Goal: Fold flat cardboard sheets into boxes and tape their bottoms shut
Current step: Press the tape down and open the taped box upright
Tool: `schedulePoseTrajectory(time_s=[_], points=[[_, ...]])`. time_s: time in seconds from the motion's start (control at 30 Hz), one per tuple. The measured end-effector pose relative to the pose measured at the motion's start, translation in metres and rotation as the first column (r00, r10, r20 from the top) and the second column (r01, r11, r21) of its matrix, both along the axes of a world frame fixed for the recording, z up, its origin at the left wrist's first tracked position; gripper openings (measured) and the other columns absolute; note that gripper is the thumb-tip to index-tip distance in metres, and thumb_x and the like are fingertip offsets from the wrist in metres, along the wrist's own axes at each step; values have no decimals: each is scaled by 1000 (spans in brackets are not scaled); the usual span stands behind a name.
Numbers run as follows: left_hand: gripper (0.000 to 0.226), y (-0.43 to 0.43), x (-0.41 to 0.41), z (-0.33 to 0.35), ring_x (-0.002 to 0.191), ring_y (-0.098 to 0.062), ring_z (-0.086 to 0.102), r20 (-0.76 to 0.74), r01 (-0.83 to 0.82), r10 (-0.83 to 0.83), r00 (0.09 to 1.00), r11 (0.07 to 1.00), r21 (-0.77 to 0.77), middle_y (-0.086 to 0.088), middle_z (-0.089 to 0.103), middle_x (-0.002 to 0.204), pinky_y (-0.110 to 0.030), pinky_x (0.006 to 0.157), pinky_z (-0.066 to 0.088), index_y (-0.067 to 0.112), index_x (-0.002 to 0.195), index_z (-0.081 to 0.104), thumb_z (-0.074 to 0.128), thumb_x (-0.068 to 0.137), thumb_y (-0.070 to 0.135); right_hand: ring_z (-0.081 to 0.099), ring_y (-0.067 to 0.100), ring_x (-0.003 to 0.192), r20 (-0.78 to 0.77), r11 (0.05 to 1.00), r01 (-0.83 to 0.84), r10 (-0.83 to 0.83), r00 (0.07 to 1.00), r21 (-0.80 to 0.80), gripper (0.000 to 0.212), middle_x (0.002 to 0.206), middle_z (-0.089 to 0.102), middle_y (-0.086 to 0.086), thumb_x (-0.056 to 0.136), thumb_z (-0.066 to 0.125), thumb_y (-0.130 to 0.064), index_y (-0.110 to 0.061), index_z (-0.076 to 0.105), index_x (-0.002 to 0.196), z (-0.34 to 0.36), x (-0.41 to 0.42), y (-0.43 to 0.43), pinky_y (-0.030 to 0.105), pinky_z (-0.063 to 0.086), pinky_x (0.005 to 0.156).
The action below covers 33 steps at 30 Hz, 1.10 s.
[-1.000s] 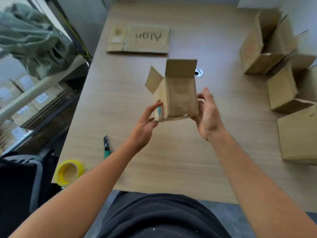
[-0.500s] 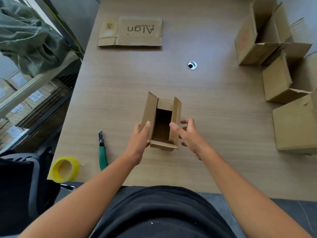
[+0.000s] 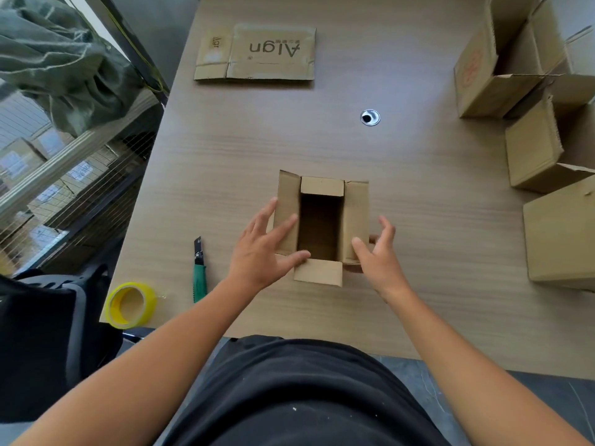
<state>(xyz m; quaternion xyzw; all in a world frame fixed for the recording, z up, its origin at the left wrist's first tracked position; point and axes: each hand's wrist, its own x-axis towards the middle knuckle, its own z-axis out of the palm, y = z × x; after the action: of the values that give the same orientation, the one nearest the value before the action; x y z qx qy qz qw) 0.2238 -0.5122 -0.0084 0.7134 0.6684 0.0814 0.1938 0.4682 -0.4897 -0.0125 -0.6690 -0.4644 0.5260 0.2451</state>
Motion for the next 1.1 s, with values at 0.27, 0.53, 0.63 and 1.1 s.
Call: schedulePoseTrajectory(time_s=[0.27, 0.53, 0.63, 1.1], points=[[110, 9, 0, 5, 148, -20, -32, -134, 92, -110, 985, 987, -131, 7, -31, 163, -42, 120, -8, 38, 159, 7, 52, 72, 88, 10, 24, 155, 802, 484, -869, 475, 362, 105, 59, 164, 28, 5, 90, 54, -21, -19, 48, 149, 12, -13, 49, 43, -11, 124], [117, 24, -1, 6, 152, -16, -21, -75, 133, -148, 986, 977, -167, 9, -9, 168, -41, 126, -2, 29, 159, 5, 58, 71, 85, 11, 32, 148, 886, 565, -802, 250, 390, 194, 84, 156, 18, 4, 88, 58, -45, -11, 25, 157, 10, -31, 80, 49, 20, 121], [123, 24, 1, 0, 153, -15, -18, -25, 127, -133, 991, 977, -172, 10, -13, 167, -39, 125, -2, 30, 159, -9, 59, 72, 83, -9, 27, 155, 882, 636, -770, 331, 336, 55, 87, 169, -4, 3, 96, 41, -57, -14, 3, 161, 2, -34, 97, 50, -2, 125], [112, 18, -7, 3, 144, -13, 28, 553, -210, 298, 778, 953, -218, 17, 13, 160, -37, 115, 34, 31, 158, 17, 81, 71, 62, 5, 19, 155, 567, 799, -506, 264, 780, 325, 70, 166, 20, 5, 98, 54, -40, -11, 29, 157, 35, -30, 76, 35, 2, 126]])
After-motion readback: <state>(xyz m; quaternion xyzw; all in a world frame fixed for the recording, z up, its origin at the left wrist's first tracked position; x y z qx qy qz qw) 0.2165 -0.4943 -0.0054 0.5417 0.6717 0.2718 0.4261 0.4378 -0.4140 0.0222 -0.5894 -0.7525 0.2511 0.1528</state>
